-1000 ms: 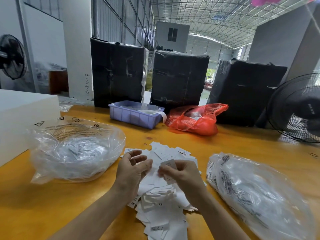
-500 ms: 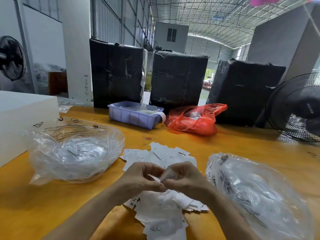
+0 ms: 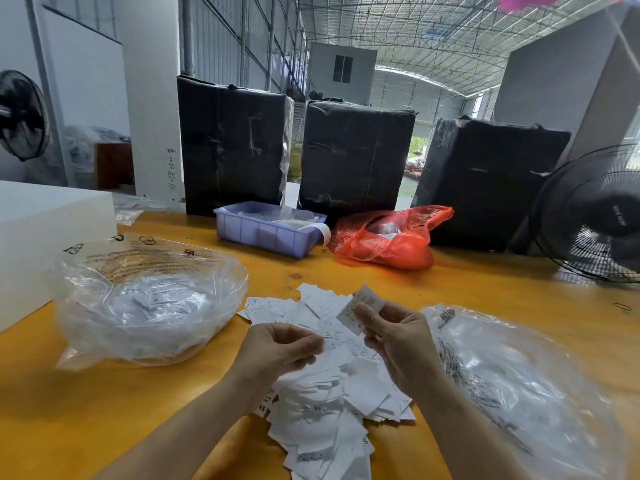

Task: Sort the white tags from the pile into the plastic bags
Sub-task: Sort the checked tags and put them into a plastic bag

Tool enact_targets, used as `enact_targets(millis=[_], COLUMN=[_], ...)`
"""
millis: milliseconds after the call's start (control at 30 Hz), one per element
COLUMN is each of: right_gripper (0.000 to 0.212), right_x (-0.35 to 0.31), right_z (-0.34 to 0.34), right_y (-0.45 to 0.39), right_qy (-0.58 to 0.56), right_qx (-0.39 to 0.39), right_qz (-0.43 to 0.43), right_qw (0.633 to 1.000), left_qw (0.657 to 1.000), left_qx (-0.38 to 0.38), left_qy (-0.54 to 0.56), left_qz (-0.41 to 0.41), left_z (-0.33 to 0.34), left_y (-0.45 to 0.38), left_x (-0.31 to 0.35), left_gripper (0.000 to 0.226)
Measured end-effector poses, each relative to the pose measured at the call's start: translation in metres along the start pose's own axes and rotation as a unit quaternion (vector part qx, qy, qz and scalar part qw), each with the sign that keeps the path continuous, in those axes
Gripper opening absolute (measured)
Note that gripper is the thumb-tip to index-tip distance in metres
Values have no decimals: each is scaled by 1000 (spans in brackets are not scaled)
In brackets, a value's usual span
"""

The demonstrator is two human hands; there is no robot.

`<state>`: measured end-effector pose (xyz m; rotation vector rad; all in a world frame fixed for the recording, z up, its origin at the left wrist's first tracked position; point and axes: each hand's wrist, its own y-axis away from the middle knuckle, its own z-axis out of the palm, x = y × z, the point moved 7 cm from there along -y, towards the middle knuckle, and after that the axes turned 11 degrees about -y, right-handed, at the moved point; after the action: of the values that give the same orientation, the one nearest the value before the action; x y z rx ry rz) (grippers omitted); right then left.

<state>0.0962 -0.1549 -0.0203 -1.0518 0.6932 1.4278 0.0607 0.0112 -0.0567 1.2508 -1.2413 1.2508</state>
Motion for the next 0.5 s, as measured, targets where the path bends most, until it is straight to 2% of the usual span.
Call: enact_targets(millis=[133,333,500], right_gripper=[6,11,13], right_x=[3,-2,-6], right_z=[2,12,16], right_y=[0,5,7], right_qy=[11,127,130], right_qx=[-13,-36,-42], right_qz=[8,-41,-70], right_qw=[1000,990,988], left_qw=[1000,1000,1000], left_qx=[-4,-1,6], left_qy=[-12,16,20], left_qz=[4,8,4], left_z=[3,5,3], left_y=[-1,0,0], left_x=[-1,1,0], left_gripper=[24,29,29])
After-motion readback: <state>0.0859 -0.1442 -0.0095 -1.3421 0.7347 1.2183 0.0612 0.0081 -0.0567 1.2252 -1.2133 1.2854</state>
